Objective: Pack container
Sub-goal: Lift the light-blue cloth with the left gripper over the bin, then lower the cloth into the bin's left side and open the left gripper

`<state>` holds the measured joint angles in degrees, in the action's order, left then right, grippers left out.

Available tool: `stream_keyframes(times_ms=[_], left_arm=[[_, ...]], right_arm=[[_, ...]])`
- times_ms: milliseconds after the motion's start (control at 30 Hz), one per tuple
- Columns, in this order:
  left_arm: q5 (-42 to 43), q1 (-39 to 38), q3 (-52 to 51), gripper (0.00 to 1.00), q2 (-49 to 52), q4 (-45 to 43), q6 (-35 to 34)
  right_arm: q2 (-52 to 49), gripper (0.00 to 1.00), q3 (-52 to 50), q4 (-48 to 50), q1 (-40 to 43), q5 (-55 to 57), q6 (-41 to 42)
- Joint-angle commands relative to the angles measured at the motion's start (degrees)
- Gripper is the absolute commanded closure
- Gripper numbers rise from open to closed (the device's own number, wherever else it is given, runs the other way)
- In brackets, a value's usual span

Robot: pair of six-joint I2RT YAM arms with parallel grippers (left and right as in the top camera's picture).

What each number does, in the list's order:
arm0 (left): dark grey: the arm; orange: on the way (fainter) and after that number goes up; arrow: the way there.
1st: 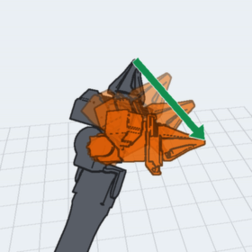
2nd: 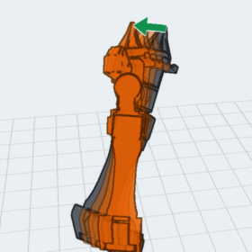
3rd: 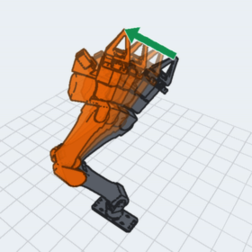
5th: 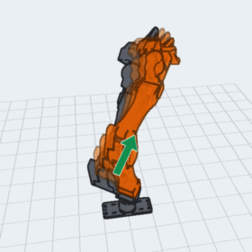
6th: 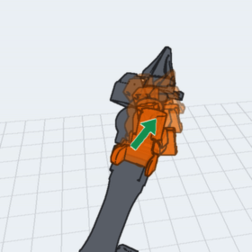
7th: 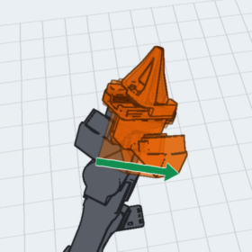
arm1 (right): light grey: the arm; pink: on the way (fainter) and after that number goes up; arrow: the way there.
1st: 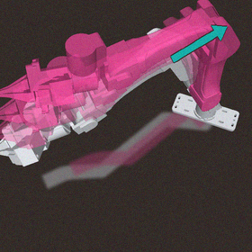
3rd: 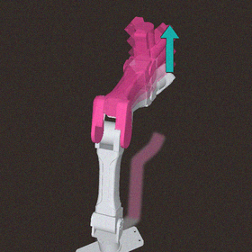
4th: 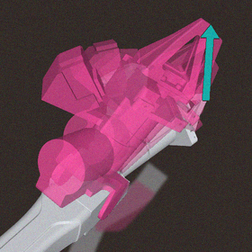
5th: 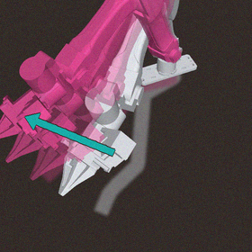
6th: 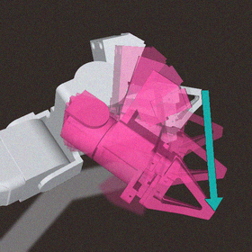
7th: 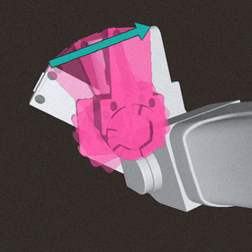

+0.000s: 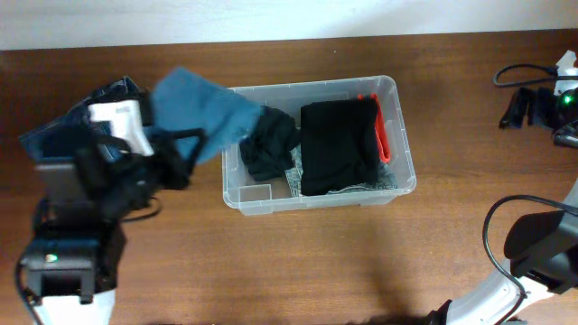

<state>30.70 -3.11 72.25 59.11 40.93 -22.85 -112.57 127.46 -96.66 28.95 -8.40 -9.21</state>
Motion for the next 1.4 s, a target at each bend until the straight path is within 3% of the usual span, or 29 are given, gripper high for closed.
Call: stream_keyframes(times_ms=[0,200,533,867,1033,1133,1267,1367], left_arm=[[-14.80,-8.98,1.22,0.99,3.41,-0.35,4.13],[-22.14,-17.16,1.22,1.00,14.62,-0.35,4.79],[-22.01,-23.34,1.20,0.99,29.00,4.63,4.50],[-25.62,-23.74,1.20,0.99,31.10,12.37,-1.99],[-25.62,-23.74,1.20,0.80,31.10,14.40,-2.01],[-25.62,-23.74,1.20,0.54,31.10,14.86,-2.01],[-25.64,-23.74,1.25,0.39,31.08,14.40,-1.99],[-26.29,-23.74,2.49,0.37,31.08,14.27,-1.97]], right_arm=[[0.46,0.02,0.11,0.00,-0.04,0.28,0.02],[0.46,0.02,0.11,0.00,-0.04,0.28,0.02],[0.46,0.02,0.11,0.00,-0.04,0.28,0.02],[0.46,0.01,0.11,0.00,-0.04,0.28,0.02],[0.46,0.02,0.11,0.00,-0.04,0.28,0.02],[0.46,0.02,0.11,0.00,-0.04,0.28,0.02],[0.46,0.02,0.11,0.00,-0.04,0.28,0.02],[0.46,0.02,0.11,0.00,-0.04,0.28,0.02]])
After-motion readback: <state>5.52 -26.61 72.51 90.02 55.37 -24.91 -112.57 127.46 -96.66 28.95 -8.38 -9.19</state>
